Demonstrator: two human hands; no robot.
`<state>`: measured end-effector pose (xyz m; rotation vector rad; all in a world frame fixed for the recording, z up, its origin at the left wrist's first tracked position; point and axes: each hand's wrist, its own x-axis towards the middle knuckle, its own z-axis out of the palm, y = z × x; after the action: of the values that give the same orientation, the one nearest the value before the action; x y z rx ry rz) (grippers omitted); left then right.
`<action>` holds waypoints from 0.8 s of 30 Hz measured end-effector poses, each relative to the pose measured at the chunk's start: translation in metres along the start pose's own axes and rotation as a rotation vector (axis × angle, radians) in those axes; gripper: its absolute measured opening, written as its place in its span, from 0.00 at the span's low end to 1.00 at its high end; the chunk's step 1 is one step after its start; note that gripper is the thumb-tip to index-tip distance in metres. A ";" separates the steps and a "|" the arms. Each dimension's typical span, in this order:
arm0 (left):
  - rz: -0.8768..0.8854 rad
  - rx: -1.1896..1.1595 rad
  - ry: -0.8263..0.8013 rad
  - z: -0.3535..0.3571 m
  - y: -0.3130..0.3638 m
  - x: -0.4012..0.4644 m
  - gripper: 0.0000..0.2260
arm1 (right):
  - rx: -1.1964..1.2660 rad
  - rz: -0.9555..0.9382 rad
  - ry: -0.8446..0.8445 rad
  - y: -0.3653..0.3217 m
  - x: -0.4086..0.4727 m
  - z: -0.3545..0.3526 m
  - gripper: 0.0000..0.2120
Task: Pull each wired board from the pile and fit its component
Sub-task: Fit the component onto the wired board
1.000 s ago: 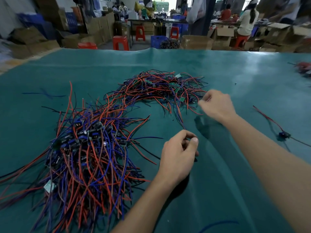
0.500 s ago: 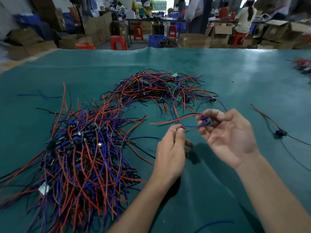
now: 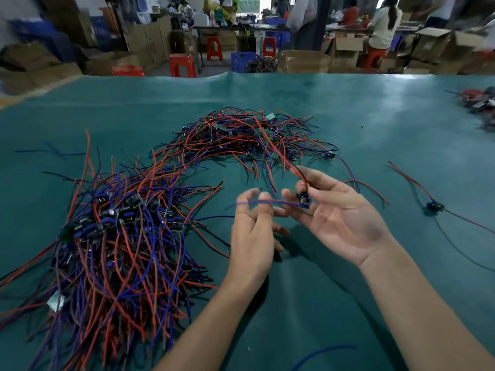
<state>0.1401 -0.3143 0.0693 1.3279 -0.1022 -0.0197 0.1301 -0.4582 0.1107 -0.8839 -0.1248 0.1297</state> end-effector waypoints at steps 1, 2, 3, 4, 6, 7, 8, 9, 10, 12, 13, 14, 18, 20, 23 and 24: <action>0.002 0.004 0.003 0.001 0.001 0.000 0.17 | -0.057 -0.006 0.029 0.001 0.001 0.000 0.17; 0.013 0.009 0.011 0.001 0.001 -0.001 0.20 | -0.131 -0.015 0.069 0.003 0.003 0.000 0.16; 0.034 0.014 0.027 0.001 0.002 -0.002 0.22 | -0.217 -0.029 0.117 0.005 0.004 0.000 0.16; 0.056 0.014 0.051 0.000 0.002 -0.003 0.24 | -0.294 -0.046 0.166 0.008 0.005 0.000 0.16; 0.074 0.002 0.096 -0.001 0.002 -0.002 0.31 | -0.380 -0.090 0.229 0.011 0.006 -0.002 0.16; 0.069 0.009 0.110 -0.001 0.003 -0.002 0.33 | -0.393 -0.108 0.242 0.011 0.006 -0.001 0.15; 0.061 0.018 0.104 0.000 0.003 -0.003 0.34 | -0.404 -0.123 0.250 0.011 0.006 -0.001 0.15; 0.056 0.025 0.068 0.001 0.002 -0.004 0.31 | -0.424 -0.139 0.260 0.011 0.006 -0.001 0.15; 0.052 0.021 0.010 0.002 0.001 -0.005 0.26 | -0.458 -0.155 0.270 0.011 0.005 -0.001 0.15; 0.031 0.001 -0.083 0.003 0.000 -0.007 0.21 | -0.575 -0.189 0.286 0.014 0.006 0.000 0.15; 0.012 0.013 -0.102 0.002 0.000 -0.006 0.22 | -0.653 -0.214 0.291 0.016 0.006 0.000 0.15; -0.004 0.034 -0.105 0.001 0.000 -0.006 0.22 | -0.727 -0.243 0.295 0.018 0.007 0.000 0.15; 0.001 0.167 -0.108 0.001 0.000 -0.003 0.17 | -0.836 -0.376 0.338 0.021 0.008 0.003 0.12; -0.015 0.194 -0.132 0.001 -0.001 -0.004 0.14 | -0.855 -0.426 0.371 0.023 0.009 0.002 0.11; -0.036 0.120 -0.131 -0.001 0.000 -0.005 0.12 | -0.948 -0.455 0.390 0.027 0.008 0.001 0.11; -0.029 0.133 -0.123 -0.002 0.001 -0.005 0.13 | -0.979 -0.447 0.379 0.029 0.008 0.002 0.10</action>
<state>0.1352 -0.3118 0.0691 1.4612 -0.1908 -0.1213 0.1358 -0.4378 0.0900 -1.8087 -0.0207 -0.5651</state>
